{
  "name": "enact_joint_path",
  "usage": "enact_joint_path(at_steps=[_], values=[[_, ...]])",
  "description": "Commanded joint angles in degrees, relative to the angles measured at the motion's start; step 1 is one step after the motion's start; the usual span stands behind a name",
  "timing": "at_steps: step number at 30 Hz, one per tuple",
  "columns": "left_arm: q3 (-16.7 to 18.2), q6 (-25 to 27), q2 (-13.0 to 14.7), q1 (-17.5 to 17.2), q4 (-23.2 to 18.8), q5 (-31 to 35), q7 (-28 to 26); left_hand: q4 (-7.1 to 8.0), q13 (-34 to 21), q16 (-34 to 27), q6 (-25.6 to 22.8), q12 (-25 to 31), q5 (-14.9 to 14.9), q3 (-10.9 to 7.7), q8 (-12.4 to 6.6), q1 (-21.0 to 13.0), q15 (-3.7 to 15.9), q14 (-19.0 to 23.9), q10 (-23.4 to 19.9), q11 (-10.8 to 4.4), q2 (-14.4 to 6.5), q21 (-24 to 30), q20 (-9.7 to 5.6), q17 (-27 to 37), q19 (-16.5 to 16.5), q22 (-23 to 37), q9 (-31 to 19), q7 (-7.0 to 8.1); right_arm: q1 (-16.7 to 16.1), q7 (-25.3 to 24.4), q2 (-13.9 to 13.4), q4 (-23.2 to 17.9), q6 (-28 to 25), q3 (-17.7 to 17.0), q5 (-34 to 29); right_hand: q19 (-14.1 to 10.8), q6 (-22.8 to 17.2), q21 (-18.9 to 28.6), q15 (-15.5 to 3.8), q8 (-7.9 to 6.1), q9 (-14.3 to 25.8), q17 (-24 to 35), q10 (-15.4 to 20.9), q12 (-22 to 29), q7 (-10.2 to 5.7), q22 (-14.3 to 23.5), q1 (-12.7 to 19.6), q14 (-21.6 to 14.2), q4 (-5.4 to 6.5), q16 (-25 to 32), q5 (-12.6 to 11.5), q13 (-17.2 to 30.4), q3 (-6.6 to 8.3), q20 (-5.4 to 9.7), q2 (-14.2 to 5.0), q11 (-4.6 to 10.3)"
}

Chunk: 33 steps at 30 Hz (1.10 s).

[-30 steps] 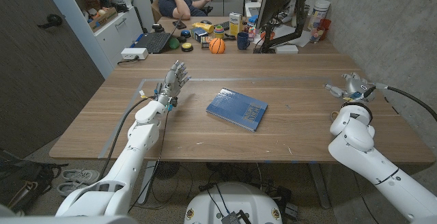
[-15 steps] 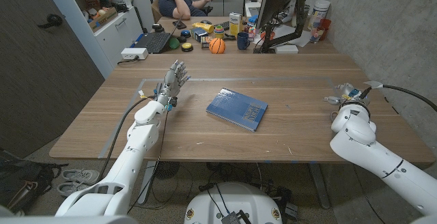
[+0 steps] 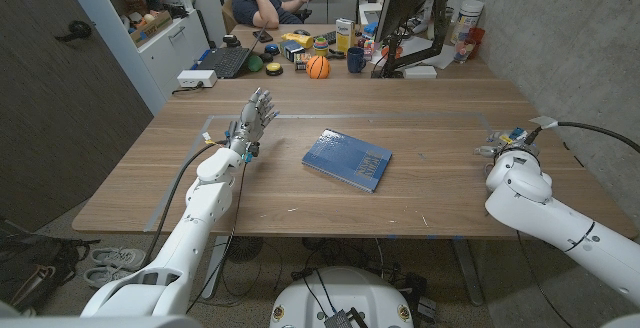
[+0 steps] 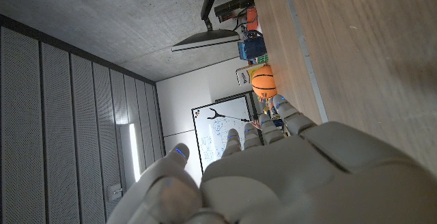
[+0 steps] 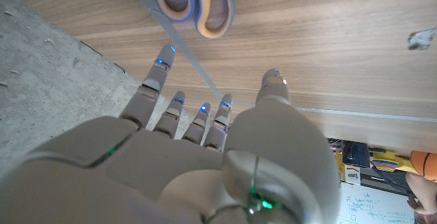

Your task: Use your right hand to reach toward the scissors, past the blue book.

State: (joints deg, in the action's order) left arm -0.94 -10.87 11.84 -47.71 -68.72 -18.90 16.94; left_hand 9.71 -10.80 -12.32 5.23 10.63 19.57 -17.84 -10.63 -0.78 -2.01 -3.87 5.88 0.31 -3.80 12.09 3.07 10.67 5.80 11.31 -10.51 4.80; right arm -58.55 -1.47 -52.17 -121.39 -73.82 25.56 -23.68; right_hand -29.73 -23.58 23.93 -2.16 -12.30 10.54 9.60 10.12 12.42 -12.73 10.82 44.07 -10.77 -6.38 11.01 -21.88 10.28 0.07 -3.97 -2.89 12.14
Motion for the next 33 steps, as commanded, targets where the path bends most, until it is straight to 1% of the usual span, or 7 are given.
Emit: enact_joint_path(at_steps=[1,3,15,20,23,33], values=[[-0.1,-0.3,0.0,0.5,1.0,-0.1,0.2,-0.11,-0.1,-0.4,0.7,0.4,0.4,0.28,-0.17,0.0,0.07,-0.6,0.4,0.14,-2.0,0.2,0.13,0.2,0.2,0.2,-0.2,0.11,2.1,-2.1,-1.8,0.0,-1.1,1.7,5.0,0.5,-1.1,-0.2,-1.21,-0.32,0.2,0.1,1.0,0.4,-0.01,0.2,0.4,-0.9,0.00,0.0,-0.4,0.1,-0.58,0.28,-0.16,0.09],[-0.1,-0.4,0.0,0.7,1.2,-0.1,0.3,-0.11,-0.1,-0.4,0.7,0.3,0.4,0.30,-0.15,0.0,0.05,-0.6,0.4,0.17,-2.0,0.2,0.14,0.2,0.2,0.2,-0.2,0.14,2.7,-2.2,-2.2,0.0,-1.5,2.4,5.5,0.6,-1.2,-0.3,-1.28,-0.29,0.2,0.1,1.1,0.3,-0.03,0.2,0.4,-0.9,0.03,0.0,-0.4,0.1,-0.65,0.36,-0.18,0.11],[0.0,-0.5,0.0,0.9,1.6,-0.2,0.5,-0.11,-0.1,-0.4,0.8,0.3,0.4,0.48,-0.15,0.0,0.12,-0.5,0.4,0.13,-2.0,0.2,0.15,0.2,0.2,0.2,-0.2,0.15,3.7,-4.2,-3.2,-0.3,-2.0,3.4,8.5,1.0,-1.7,-0.5,-1.47,0.08,0.1,0.1,1.1,-0.1,-0.07,0.3,0.7,-1.3,0.15,-0.1,-0.5,0.1,-1.11,1.17,-0.37,0.20],[0.0,-0.4,0.0,0.8,1.5,-0.3,0.5,-0.11,-0.1,-0.4,0.7,0.4,0.4,0.55,-0.17,0.0,0.12,-0.5,0.4,0.15,-2.0,0.2,0.16,0.2,0.2,0.2,-0.2,0.14,3.9,-4.8,-3.5,-0.6,-2.3,3.6,9.5,1.0,-1.8,-0.5,-1.46,0.19,0.1,0.1,1.1,-0.2,-0.07,0.3,0.8,-1.5,0.19,-0.1,-0.5,0.1,-1.24,1.34,-0.44,0.20],[0.0,-0.4,0.0,0.8,1.5,-0.3,0.5,-0.11,-0.1,-0.4,0.8,0.3,0.4,0.59,-0.15,0.0,0.09,-0.5,0.4,0.24,-2.0,0.2,0.17,0.2,0.2,0.2,-0.2,0.16,4.1,-5.0,-3.9,-0.7,-2.4,3.8,10.1,0.9,-1.9,-0.5,-1.94,0.32,0.1,0.1,1.1,-0.3,-0.07,0.3,0.9,-1.5,0.23,-0.2,-0.6,0.1,-1.39,1.66,-0.50,0.20],[0.0,-0.4,0.0,0.4,1.0,-0.3,0.6,-0.11,-0.1,-0.4,0.8,0.3,0.5,0.71,-0.18,0.0,0.07,-0.6,0.4,0.13,-2.0,0.2,0.17,0.2,0.2,0.2,-0.2,0.09,4.1,-6.0,-4.7,-1.5,-3.2,4.0,11.8,1.0,-2.2,-0.6,-2.03,0.51,0.1,0.1,1.1,-0.6,-0.06,0.3,1.0,-1.6,0.34,-0.3,-0.6,0.1,-1.71,1.98,-0.62,0.21]])
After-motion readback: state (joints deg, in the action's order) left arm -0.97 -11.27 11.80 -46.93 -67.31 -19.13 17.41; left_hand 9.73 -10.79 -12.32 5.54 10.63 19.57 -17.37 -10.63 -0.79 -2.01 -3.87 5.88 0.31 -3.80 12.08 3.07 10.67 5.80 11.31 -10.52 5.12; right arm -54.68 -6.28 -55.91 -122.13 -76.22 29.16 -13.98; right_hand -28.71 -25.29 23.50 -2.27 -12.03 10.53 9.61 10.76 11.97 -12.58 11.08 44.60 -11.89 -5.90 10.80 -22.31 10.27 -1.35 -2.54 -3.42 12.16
